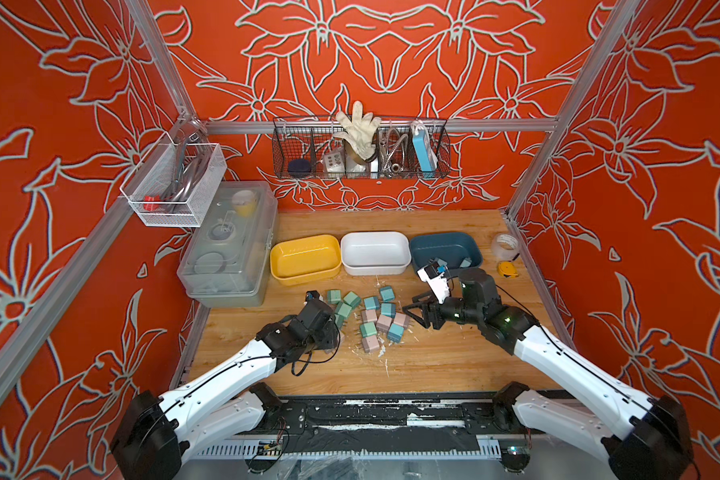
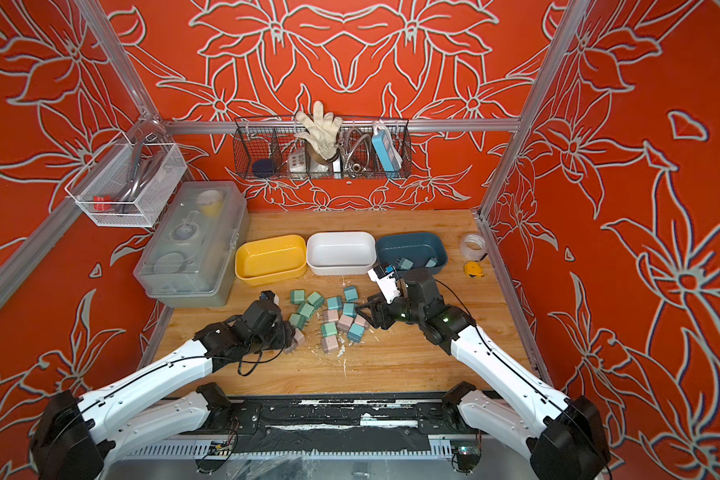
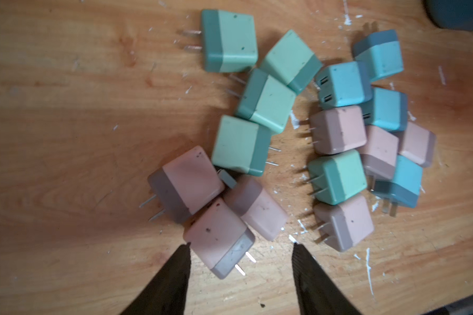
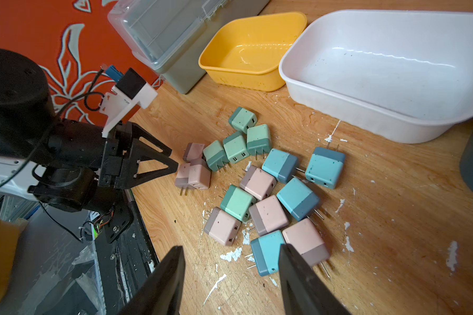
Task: Place the plugs by color into the storage box
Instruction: Pick up the plug from the center of the board.
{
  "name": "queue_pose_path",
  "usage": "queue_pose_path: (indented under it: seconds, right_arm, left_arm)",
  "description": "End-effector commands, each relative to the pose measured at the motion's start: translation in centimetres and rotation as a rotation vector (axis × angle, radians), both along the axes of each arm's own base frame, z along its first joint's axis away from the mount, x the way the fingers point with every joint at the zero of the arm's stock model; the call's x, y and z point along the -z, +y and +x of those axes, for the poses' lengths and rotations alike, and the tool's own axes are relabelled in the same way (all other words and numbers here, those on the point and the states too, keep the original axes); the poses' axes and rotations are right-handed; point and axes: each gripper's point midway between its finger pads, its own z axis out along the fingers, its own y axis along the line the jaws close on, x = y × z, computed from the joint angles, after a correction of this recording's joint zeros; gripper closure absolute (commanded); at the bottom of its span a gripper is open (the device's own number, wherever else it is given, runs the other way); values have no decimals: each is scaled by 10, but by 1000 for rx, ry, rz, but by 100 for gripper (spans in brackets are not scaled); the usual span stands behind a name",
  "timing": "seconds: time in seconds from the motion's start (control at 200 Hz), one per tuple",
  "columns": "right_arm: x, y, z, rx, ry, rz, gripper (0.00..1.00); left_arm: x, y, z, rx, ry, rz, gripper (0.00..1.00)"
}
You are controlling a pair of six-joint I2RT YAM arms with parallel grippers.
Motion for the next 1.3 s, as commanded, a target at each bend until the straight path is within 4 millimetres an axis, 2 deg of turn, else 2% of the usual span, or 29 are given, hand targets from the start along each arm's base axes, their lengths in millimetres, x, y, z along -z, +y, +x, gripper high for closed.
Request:
queue_pose_path:
  seconds: [0.0,0.21,0.375,0.46,0.586,0.626,0.891,1.111,1.291]
  right_arm:
    - [-11,28,-35,-152,-16,98,34]
    - [-9,52,-85,-294,-49,177,36]
    - [-10,67,-106,-370,-61,204,36]
    - [-15,72,-110,-389,-75,201,37]
    - [-23,82,-115,-431,-102,194,38]
    - [-25,85,-117,-452,-109,182,38]
    - [-15,87,-127,-497,-97,74,40]
    - [-10,84,-125,-462,-104,79,40]
    - [-12,82,-122,-458,-127,54,41]
  left_arm:
    - [-8,11,-8,-86,18,-26,33]
    - [21,52,-29,-244,79,49,33]
    - [36,86,-38,-372,48,99,34]
    - [41,104,-37,-472,15,101,36]
    - [52,114,-39,-571,30,64,39]
    - [49,121,-39,-619,22,40,41]
    - [90,147,-51,-820,130,59,40]
    - [128,151,-66,-915,259,34,40]
    - [145,151,-69,-905,280,79,38]
